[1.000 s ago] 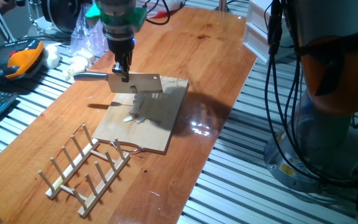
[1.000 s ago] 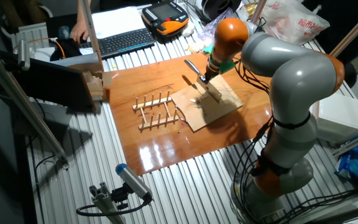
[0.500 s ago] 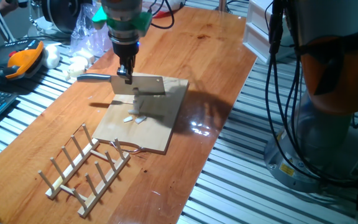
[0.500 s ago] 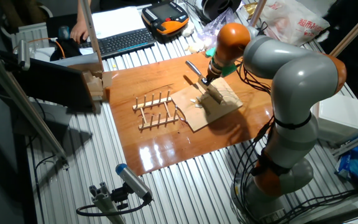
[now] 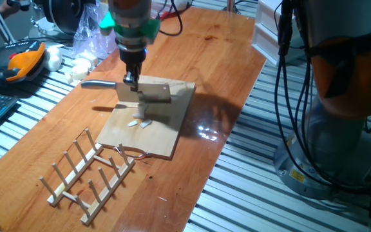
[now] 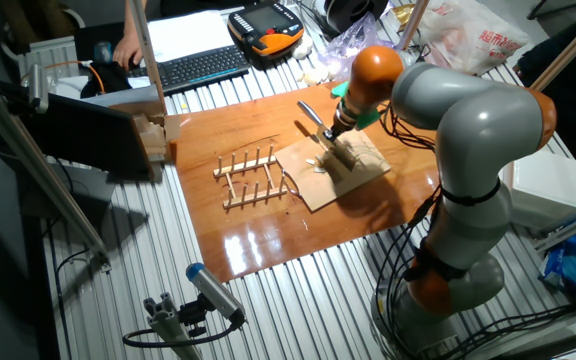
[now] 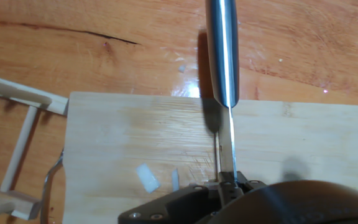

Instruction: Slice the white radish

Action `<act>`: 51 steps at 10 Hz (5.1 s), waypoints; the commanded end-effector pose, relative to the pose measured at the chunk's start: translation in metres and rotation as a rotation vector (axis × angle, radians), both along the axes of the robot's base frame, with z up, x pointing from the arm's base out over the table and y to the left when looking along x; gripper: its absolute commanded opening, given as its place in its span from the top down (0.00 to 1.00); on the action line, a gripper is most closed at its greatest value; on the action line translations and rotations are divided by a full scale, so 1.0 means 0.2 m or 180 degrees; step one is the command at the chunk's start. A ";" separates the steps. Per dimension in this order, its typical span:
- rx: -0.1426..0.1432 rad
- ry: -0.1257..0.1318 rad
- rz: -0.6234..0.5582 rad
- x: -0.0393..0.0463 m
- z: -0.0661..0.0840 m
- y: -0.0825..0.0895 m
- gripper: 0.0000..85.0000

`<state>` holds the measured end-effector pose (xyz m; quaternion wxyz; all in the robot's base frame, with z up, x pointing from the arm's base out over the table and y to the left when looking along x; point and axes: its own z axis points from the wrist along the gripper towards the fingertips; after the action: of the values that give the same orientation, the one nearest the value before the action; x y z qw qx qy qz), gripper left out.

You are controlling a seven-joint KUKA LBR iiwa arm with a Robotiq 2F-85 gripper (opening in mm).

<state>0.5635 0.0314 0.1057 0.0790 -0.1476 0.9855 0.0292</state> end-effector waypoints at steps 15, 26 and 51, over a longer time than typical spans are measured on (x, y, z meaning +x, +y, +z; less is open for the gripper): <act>-0.0066 0.0148 -0.0010 0.032 0.21 0.00 1.00; 0.0051 -0.0028 0.0045 0.041 -0.02 -0.02 1.00; -0.0004 0.0072 0.0029 0.048 0.17 -0.05 1.00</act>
<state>0.5729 0.0210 0.1394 0.0667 -0.1520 0.9857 0.0303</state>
